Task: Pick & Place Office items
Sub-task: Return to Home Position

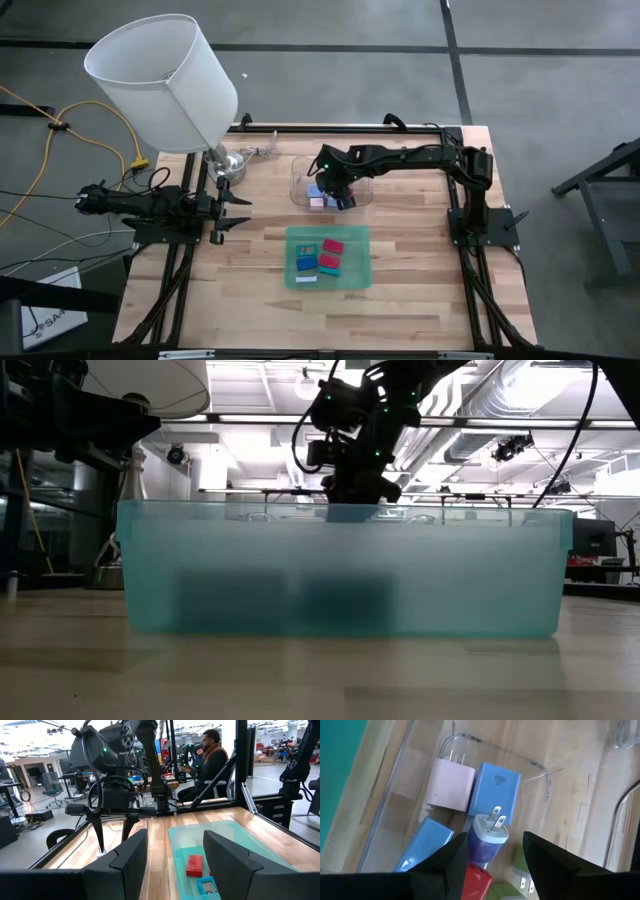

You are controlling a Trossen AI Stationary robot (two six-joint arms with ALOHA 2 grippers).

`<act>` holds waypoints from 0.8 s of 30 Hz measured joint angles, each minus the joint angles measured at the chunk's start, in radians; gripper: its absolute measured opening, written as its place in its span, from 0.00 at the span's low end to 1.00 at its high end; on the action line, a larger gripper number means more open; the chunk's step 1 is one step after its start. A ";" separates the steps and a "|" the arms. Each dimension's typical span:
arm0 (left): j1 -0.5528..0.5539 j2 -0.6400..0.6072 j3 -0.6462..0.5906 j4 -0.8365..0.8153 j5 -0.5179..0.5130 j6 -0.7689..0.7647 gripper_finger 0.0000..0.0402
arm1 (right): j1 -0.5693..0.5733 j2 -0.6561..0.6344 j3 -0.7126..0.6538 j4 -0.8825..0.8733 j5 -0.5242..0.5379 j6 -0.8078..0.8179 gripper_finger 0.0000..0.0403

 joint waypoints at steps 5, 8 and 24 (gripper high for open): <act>0.000 0.000 0.000 0.000 0.000 0.000 0.46 | 0.000 -0.005 0.000 0.035 0.003 0.000 0.44; 0.000 0.000 0.000 0.000 0.000 0.000 0.46 | 0.004 -0.022 -0.001 0.074 0.004 0.000 0.44; 0.000 0.000 0.000 0.000 0.000 0.000 0.46 | 0.040 -0.125 -0.002 0.153 0.048 0.055 0.44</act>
